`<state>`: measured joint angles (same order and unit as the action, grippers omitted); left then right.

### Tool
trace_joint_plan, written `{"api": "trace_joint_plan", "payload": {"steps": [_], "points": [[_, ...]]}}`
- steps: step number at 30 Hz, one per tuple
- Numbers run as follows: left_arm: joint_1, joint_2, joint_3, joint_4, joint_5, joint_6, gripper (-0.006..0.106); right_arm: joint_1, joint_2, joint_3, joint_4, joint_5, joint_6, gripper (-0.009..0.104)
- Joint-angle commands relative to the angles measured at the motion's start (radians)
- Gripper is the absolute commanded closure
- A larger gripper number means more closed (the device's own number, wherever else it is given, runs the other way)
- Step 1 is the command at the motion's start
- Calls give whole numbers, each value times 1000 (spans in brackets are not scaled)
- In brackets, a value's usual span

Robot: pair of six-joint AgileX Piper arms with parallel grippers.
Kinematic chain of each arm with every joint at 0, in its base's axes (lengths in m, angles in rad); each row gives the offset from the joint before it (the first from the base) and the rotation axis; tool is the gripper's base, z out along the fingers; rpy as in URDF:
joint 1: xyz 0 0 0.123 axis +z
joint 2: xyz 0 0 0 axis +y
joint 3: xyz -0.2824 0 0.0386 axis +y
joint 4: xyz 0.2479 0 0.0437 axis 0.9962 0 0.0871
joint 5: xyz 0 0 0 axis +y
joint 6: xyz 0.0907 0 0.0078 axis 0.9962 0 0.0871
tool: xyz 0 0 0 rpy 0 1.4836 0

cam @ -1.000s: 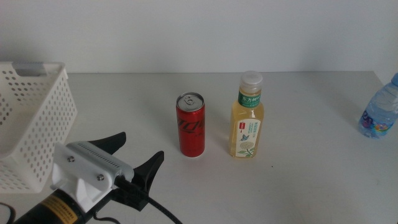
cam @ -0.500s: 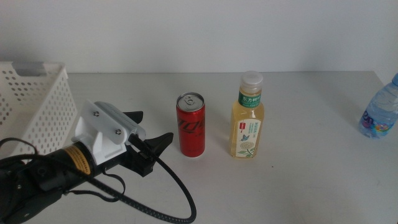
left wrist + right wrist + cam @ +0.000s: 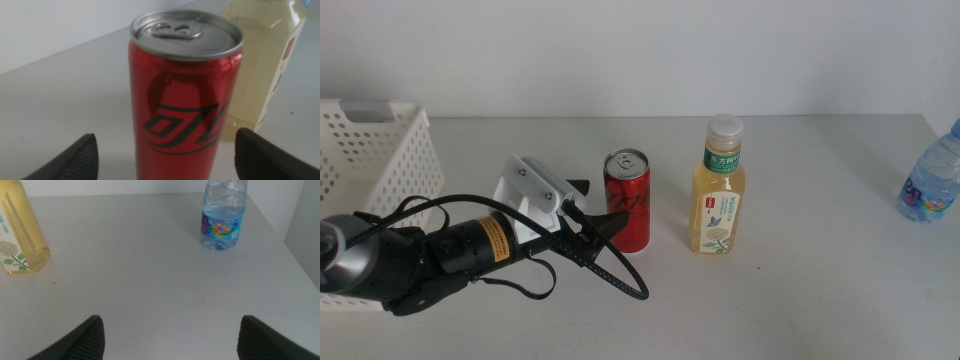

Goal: Use arms to grab the bottles and put them into the dustbin to the left of the table.

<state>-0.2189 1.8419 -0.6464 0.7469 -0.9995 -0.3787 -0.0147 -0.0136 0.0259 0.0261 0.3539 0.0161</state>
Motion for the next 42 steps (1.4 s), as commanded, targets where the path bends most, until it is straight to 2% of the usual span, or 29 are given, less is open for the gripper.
{"api": "trace_joint_plan", "payload": {"steps": [1, 10, 21, 25, 27, 31, 34, 35, 38, 42], "points": [[-1, -10, -50, -1, -79, -25, 7, -5, -22, -6, -13, -61, -9, 27], [-2, 65, -149, 73, -82, -99, 7, -5, -22, -6, -13, -61, -9, 27], [-52, 137, -235, 67, -73, -129, 7, -5, -22, -6, -13, -61, -9, 27], [-59, 145, -249, 39, -73, -141, 9, -5, -22, -6, -13, -61, -9, 27], [-59, 145, -253, 27, -73, -141, 15, -5, -22, -6, -13, -61, -9, 27], [-59, 145, -253, 29, -75, -145, 39, -5, -22, -6, -13, -61, -9, 27], [-59, 145, -253, 33, -74, -140, 58, -5, -22, -6, -13, -61, -9, 27], [-58, 142, -253, 6, -57, -140, 71, -5, -22, -6, -13, -61, -9, 27], [-58, 127, -253, -1, -46, -141, 79, -5, -22, -6, -13, -61, -9, 27], [-59, 63, -253, 1, -4, -162, 80, -5, -22, -6, -13, -61, -9, 27]]}}
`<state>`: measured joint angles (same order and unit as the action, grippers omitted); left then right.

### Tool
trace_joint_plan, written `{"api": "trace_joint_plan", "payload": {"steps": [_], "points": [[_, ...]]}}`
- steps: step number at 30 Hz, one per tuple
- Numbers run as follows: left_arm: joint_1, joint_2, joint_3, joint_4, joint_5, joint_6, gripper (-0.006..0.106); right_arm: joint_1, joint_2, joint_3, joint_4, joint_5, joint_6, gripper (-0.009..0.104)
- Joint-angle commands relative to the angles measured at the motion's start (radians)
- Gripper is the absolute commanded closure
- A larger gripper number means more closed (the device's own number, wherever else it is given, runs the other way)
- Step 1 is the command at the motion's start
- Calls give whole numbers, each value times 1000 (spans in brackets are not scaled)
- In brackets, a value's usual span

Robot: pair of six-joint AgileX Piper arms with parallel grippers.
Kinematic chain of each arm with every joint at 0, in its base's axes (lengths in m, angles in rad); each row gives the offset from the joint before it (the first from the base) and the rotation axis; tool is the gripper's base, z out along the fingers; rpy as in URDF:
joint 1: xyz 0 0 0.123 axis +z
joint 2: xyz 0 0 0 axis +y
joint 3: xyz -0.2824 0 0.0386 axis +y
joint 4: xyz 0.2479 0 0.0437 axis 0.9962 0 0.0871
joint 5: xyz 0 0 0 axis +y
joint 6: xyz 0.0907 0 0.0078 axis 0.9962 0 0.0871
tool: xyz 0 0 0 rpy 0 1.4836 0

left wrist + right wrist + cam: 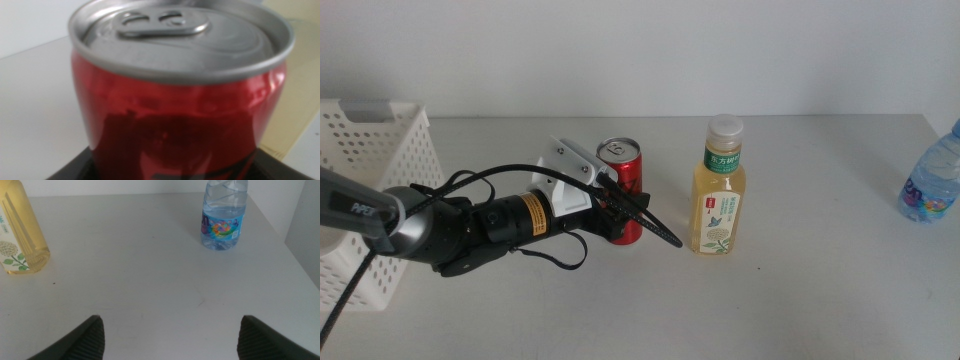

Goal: Use arms to grab the bottles and put them into the dustbin to the left of the table.

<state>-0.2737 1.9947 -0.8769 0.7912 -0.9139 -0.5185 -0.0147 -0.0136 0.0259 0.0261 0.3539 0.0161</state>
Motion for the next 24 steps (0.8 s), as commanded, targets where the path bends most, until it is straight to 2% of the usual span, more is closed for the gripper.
{"api": "trace_joint_plan", "payload": {"steps": [1, 9, 14, 21, 24], "points": [[-4, -117, -22, -43, -51, -33, 80, -5, -22, -6, -13, -61, -9, 27], [-4, -383, -24, -46, 317, -60, 80, -5, -22, -6, -13, -61, -9, 27], [8, -512, -59, -22, 527, -196, 80, -5, -22, -6, -13, -61, -9, 27], [25, -604, -145, 182, 746, -506, 80, -5, -22, -6, -13, -61, -9, 27], [38, -633, -162, 312, 760, -614, 80, -5, -22, -6, -13, -61, -9, 27]]}}
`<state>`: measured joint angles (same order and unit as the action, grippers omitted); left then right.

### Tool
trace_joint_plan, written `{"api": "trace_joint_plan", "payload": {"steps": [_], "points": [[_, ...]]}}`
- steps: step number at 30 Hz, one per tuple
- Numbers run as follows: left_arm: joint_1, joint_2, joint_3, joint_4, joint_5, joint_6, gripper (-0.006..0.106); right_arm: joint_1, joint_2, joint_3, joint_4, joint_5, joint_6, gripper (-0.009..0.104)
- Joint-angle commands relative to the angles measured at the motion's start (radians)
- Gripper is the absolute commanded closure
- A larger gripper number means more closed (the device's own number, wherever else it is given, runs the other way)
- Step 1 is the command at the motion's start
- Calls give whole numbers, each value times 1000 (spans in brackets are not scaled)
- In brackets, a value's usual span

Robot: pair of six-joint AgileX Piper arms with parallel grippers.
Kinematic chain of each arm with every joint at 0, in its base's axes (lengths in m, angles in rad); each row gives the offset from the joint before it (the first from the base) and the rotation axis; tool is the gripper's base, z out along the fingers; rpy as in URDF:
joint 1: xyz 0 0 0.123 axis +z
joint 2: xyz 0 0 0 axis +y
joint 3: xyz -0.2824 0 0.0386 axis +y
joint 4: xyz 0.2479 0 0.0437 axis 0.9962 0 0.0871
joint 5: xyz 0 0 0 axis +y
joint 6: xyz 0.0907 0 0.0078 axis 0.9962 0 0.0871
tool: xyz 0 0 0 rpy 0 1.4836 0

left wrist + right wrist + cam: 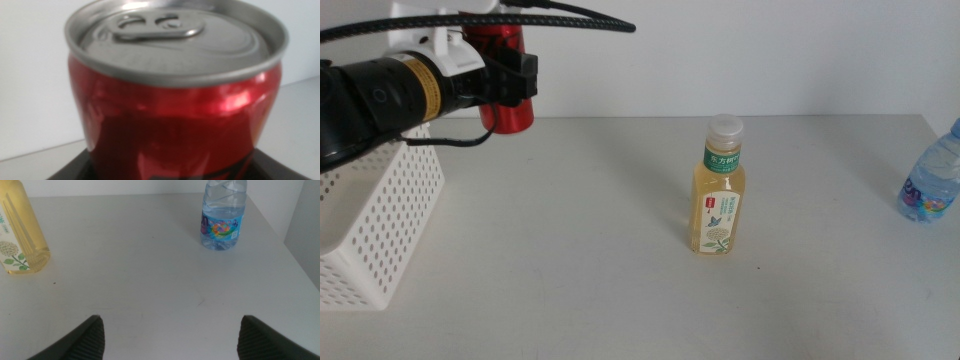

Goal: Use arms to grab the bottles and put them into the dustbin to the left of the table.

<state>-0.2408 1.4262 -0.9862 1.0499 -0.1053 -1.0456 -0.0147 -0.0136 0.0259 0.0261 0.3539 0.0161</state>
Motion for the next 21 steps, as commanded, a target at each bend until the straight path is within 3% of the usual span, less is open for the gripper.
{"api": "trace_joint_plan", "payload": {"steps": [1, 5, 7, 9, 14, 21], "points": [[6, -72, -58, 109, -49, -142, 80, -5, -22, -6, -13, -61, -9, 27], [7, -84, -69, 345, -53, -351, 80, -5, -22, -6, -13, -61, -9, 27], [24, -90, -73, 325, -54, -361, 80, -5, -22, -6, -13, -61, -9, 27], [24, -90, -74, 192, -46, -259, 80, -5, -22, -6, -13, -61, -9, 27], [12, -90, -94, -342, 163, 350, 80, -5, -22, -6, -13, -61, -9, 27], [126, -58, -308, -859, 586, 1052, 80, -5, -22, -6, -13, -61, -9, 27]]}}
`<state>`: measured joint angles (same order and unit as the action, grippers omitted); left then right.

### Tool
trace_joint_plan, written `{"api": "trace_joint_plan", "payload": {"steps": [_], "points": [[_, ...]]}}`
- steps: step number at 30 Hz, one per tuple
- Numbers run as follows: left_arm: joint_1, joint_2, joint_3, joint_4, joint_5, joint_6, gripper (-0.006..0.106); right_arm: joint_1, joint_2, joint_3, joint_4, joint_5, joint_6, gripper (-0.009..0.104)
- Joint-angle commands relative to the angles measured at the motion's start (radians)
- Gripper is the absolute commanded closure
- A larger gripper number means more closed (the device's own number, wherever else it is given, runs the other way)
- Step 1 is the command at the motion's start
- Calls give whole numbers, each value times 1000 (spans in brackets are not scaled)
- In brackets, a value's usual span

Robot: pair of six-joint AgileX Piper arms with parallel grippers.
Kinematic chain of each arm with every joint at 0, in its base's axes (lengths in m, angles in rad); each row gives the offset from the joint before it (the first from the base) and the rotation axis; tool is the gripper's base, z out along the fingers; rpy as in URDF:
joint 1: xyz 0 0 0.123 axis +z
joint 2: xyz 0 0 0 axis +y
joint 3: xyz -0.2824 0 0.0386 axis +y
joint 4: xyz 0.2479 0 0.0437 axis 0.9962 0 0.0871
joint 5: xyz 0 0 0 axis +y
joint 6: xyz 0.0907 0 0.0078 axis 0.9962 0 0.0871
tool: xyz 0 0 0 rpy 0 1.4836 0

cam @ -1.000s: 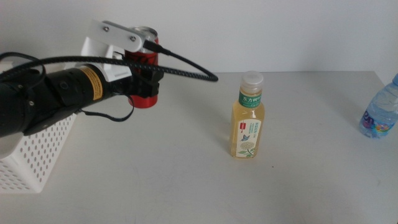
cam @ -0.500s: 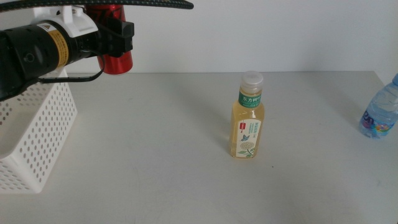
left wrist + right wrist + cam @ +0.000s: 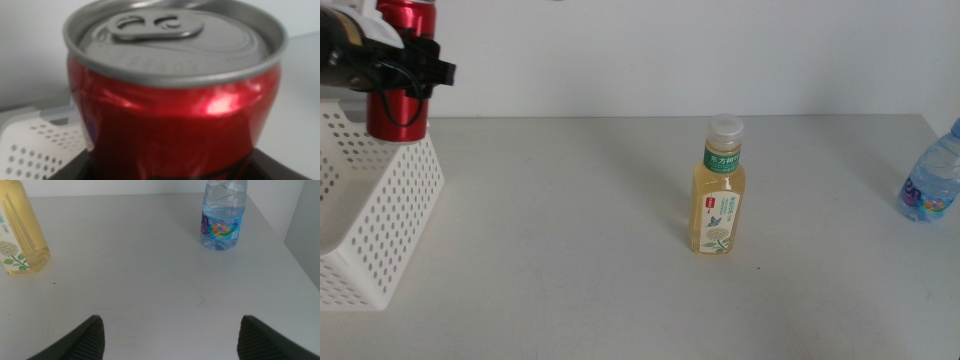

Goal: Use arms to grab the bottles and put them into the dustbin to the left of the table.

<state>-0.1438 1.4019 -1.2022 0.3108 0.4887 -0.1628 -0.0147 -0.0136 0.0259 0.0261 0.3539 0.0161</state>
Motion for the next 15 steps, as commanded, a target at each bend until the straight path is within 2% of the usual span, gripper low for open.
{"api": "trace_joint_plan", "payload": {"steps": [1, 4, 7, 11, 15], "points": [[61, -24, -128, -188, 32, 252, 80, -5, -22, -6, -13, -61, -9, 27], [149, 16, -225, -338, 172, 436, 80, -5, -22, -6, -13, -61, -9, 27], [235, 73, -322, -433, 335, 554, 80, -5, -22, -6, -13, -61, -9, 27], [328, 154, -421, -490, 468, 591, 81, -5, -22, -6, -13, -61, -9, 27], [395, 236, -494, -493, 544, 591, 86, -5, -22, -6, -13, -61, -9, 27]]}}
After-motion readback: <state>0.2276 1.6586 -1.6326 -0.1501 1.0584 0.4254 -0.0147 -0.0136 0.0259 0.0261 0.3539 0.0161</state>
